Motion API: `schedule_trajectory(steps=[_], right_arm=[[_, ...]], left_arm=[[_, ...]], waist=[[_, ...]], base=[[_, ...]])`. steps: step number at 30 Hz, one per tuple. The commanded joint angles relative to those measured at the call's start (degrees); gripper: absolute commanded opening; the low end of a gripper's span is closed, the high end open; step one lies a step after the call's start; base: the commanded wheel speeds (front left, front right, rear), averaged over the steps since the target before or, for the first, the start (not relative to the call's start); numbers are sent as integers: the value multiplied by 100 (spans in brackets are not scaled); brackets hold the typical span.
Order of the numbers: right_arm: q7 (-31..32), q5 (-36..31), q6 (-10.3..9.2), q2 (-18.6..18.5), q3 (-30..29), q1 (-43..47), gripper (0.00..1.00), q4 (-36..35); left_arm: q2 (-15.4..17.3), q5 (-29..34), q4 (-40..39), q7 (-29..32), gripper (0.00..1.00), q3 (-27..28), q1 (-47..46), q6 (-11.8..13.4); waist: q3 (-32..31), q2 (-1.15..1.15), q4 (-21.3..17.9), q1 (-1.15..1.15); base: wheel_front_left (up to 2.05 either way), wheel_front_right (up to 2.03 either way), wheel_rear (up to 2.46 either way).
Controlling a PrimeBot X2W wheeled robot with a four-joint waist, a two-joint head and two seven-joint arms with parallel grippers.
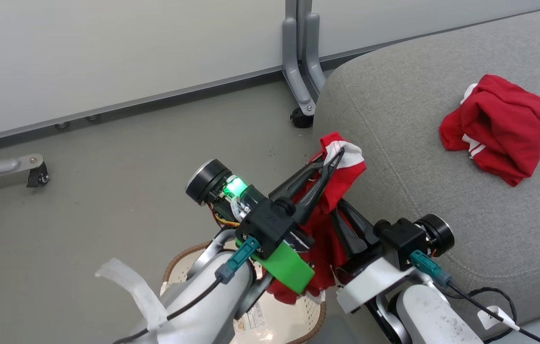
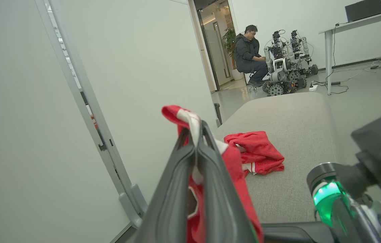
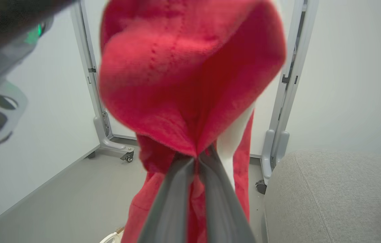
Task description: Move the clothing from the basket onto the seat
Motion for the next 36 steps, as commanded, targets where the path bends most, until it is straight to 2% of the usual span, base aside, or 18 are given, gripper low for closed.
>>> schedule_trajectory(steps=[1,5,6,7,8,9,10,11,27,36], right_arm=[[-18,-37,-10,-1,-26,18,0,-53],[-18,-94,-10,-1,-78,87,0,-94],[-18,-109,-10,-1,-86,99,0,-99],[-18,-126,-10,0,-95,101,0,-103],[-18,-134,-10,-2,-114,107,0,-108],[-18,-133,-10,-2,-129,116,0,-111],[-18,-147,-10,-1,-145,133,0,-106],[-18,-153,-10,-1,-157,142,0,-100],[-18,-120,-10,-3,-446,165,0,-177],[-18,-59,-9,-2,-868,95,0,-363]], left_arm=[[66,14,75,1,0,35,-16,52],[78,-194,260,95,0,105,68,41],[70,-251,284,131,9,111,78,19],[68,-266,300,156,25,109,65,11],[69,-313,329,203,30,110,62,-8],[69,-335,336,220,40,121,62,-14],[70,-368,342,245,79,125,63,-16],[74,-387,338,259,100,120,59,-27],[214,-496,201,438,100,13,24,-50],[367,-527,104,545,100,-34,29,-33]], waist=[[5,0,1,0],[13,0,7,0],[15,0,9,0],[20,0,12,0],[27,0,15,0],[32,0,17,0],[37,0,20,0],[42,0,20,0],[165,0,-39,0],[397,0,-498,0]], base=[[0,0,0],[0,0,0],[0,0,0],[0,0,0],[0,0,0],[0,0,0],[0,0,0],[0,0,0],[0,0,0],[0,0,0]])
